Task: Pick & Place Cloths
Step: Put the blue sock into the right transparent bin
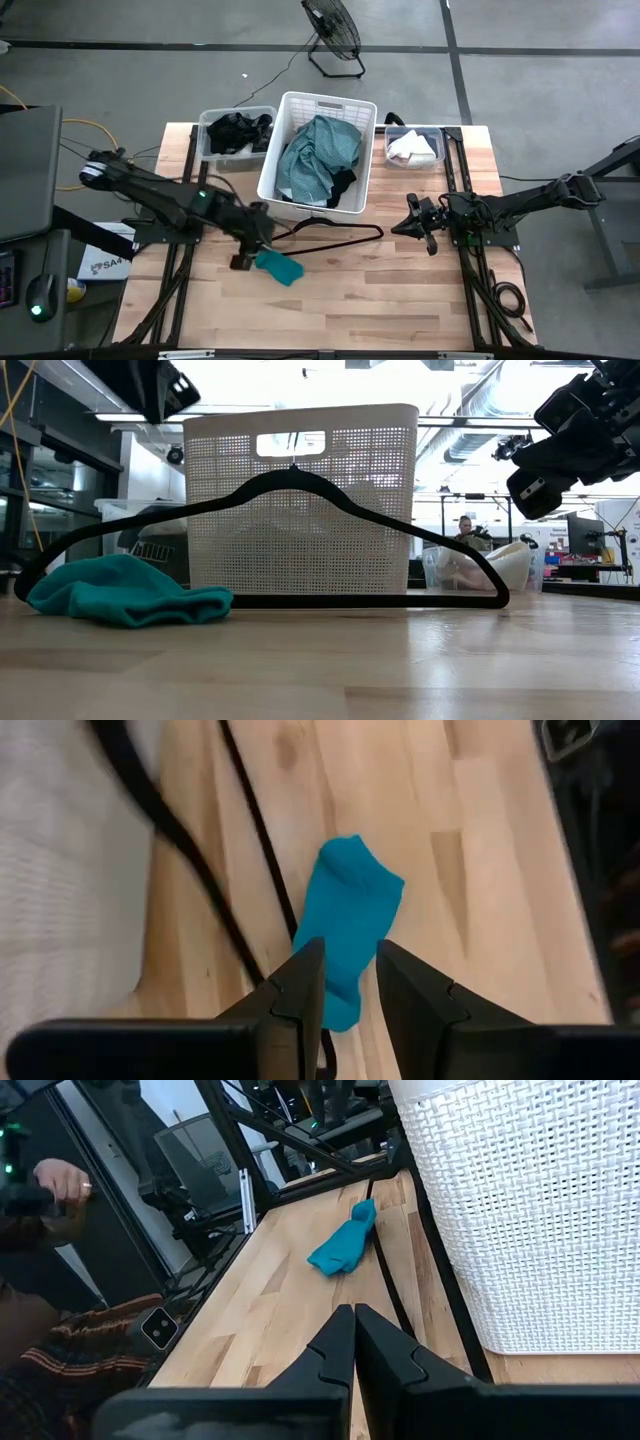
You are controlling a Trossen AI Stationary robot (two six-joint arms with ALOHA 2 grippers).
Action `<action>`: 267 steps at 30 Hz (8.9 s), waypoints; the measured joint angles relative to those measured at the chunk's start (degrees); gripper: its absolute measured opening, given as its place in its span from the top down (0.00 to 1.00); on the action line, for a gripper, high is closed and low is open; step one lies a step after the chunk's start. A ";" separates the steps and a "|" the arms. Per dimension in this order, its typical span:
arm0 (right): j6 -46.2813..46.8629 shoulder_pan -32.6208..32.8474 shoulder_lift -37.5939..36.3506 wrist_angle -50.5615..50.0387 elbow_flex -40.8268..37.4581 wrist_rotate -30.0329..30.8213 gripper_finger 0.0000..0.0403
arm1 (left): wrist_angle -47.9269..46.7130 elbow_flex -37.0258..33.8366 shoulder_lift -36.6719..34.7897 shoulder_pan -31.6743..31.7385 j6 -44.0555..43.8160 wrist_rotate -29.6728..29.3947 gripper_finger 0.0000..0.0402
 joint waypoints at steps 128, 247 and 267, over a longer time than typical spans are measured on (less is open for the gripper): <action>8.89 0.01 0.01 9.98 0.00 0.02 0.99 | -16.50 37.67 29.29 -1.28 17.25 -4.29 1.00; -12.96 1.32 14.36 -40.75 49.49 68.45 0.99 | 26.03 -7.41 -11.70 -1.67 11.64 -28.89 0.46; 4.56 -36.13 31.90 -62.10 55.01 37.68 0.99 | 41.48 -27.83 -22.68 -1.67 6.93 -26.13 0.46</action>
